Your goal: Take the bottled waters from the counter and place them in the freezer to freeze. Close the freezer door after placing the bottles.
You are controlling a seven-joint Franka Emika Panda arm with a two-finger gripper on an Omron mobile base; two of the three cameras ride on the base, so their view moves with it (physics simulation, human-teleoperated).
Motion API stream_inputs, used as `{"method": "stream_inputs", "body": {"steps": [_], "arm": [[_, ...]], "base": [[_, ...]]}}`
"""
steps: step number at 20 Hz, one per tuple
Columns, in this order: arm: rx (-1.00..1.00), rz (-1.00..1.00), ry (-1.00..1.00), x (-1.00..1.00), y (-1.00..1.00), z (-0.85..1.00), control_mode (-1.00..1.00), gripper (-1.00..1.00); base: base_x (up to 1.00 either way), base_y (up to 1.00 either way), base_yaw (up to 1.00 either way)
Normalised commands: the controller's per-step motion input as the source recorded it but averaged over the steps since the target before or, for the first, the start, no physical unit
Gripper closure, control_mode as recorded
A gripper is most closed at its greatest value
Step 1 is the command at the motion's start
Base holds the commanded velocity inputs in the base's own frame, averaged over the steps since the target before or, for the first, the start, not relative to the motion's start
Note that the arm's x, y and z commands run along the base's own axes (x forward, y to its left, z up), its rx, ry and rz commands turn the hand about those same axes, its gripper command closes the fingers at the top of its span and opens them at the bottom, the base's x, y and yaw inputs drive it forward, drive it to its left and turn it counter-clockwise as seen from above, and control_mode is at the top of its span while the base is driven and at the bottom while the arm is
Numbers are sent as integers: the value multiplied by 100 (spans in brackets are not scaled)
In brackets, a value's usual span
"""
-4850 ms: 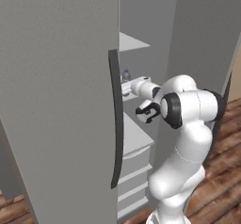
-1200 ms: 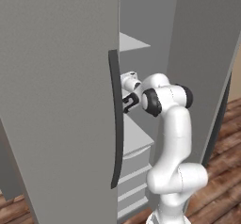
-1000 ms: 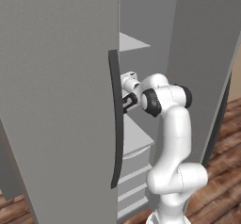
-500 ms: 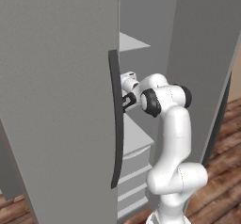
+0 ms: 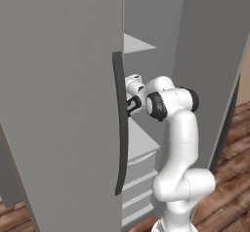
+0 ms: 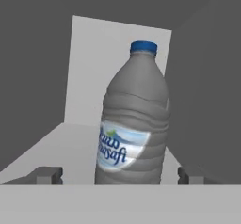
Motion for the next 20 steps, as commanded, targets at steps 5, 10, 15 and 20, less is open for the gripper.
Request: {"method": "stream_inputs", "body": {"steps": [5, 10, 15, 20], "arm": [[0, 0, 0, -2, -8, 0, -100, -100], [0, -1, 0, -25, -1, 1, -100, -100], [1, -3, 0, -47, -11, 8, -100, -100], [0, -2, 0, -65, -13, 12, -100, -100]], "base": [[0, 0, 0], [0, 0, 0], [0, 0, 0], [0, 0, 0]]}}
